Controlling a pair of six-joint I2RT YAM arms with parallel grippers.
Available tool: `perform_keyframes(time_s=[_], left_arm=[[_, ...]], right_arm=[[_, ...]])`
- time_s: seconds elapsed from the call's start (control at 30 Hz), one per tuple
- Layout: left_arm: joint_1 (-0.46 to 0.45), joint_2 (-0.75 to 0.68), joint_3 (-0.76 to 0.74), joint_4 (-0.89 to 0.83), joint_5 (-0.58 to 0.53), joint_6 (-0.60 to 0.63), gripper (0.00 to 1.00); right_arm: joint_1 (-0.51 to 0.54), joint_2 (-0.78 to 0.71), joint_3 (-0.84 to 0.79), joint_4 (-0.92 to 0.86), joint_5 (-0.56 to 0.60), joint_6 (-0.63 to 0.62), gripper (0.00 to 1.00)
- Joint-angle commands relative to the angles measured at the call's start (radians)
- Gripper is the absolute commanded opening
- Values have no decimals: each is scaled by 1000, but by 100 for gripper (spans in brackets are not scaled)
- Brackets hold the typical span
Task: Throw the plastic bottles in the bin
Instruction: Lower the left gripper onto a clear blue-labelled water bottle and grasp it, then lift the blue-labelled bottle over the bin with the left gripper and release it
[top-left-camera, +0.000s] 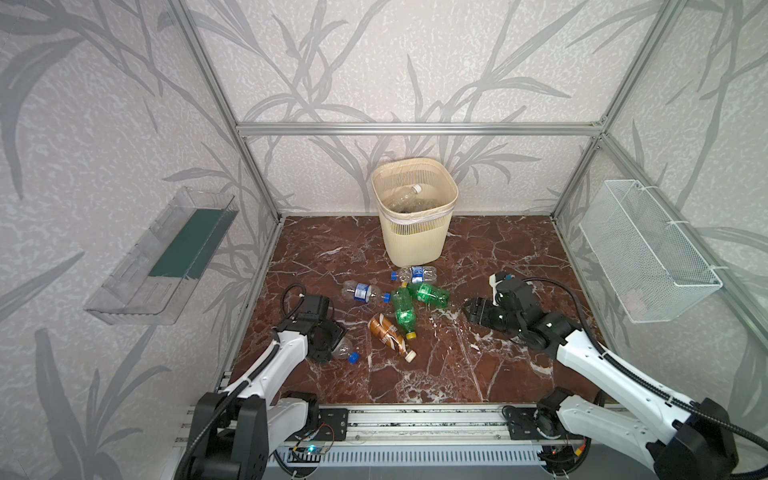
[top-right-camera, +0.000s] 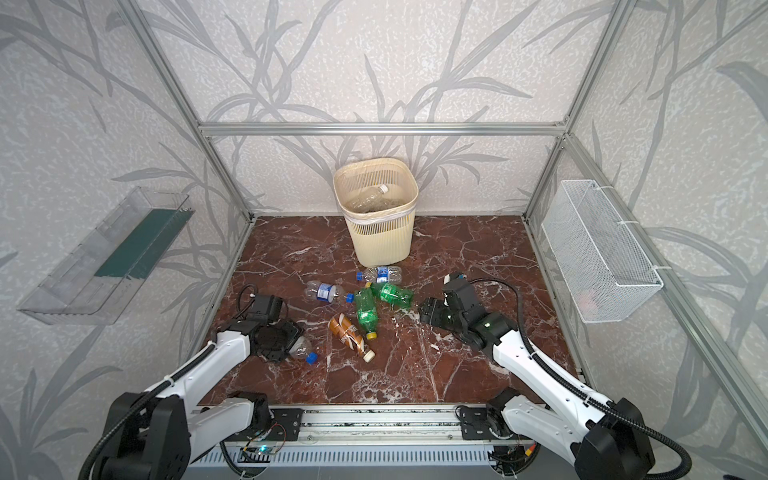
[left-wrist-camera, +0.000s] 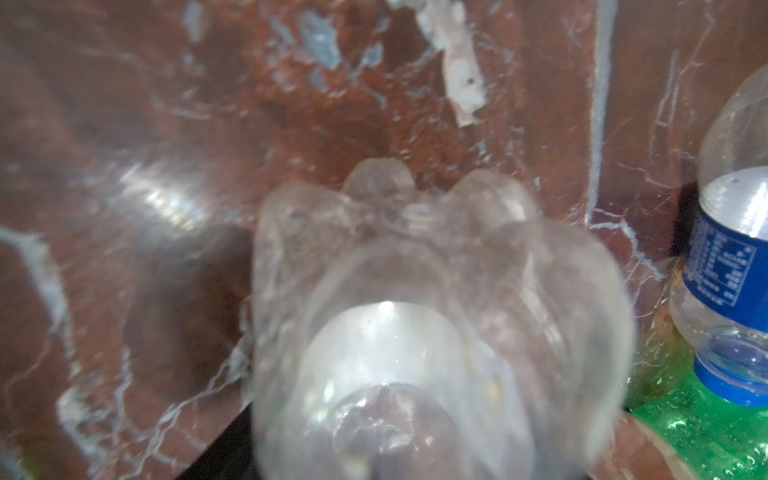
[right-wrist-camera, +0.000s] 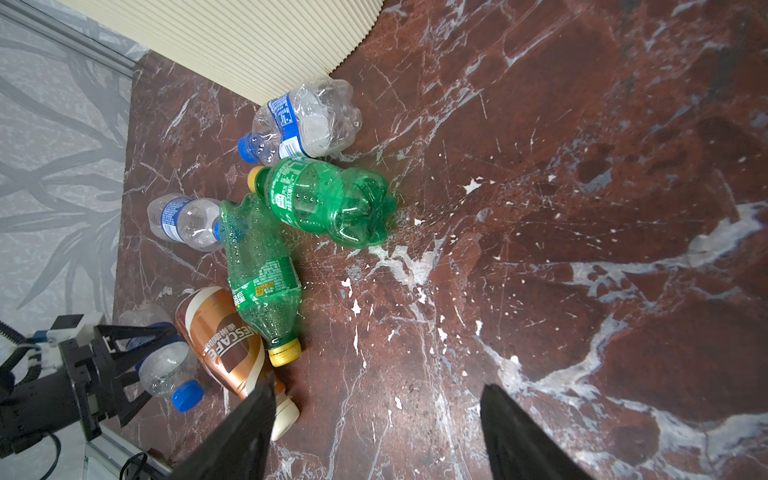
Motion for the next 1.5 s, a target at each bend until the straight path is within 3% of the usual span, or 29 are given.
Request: perform_keyframes(time_s=[0.0,0.23,0.63,0.93,1.07,1.27,1.3,1.4,1.47], left_arm=[[2,-87,-24,-83,-22,15,84],[3,-171,-59,-112,13,38,87],[2,-174,-38,-91,44,73,54],[-1,-171,146,-42,131,90,54],[-53,-41,493,42,165,90,55],[-157,457,1393,88,206,104,64],[-157,567,1591,32,212,114,71],[-130,856,2168,-400,173,154,90],[-127,913,2325,-589,110,203,96]], right_arm=[[-4,6,-1,10,-8,-14,78],[-3,0,-6,10,-7,-11,78],[-3,-14,-13,-3,1,-11,76],[-5,-27,-7,-26,18,-12,76],[-22,-47,3,-55,21,-15,76],[-73,-82,77,-148,11,-32,76],[-76,-88,98,-168,15,-40,76],[-81,-111,130,-215,36,-52,76],[-81,-142,110,-213,49,-40,76]])
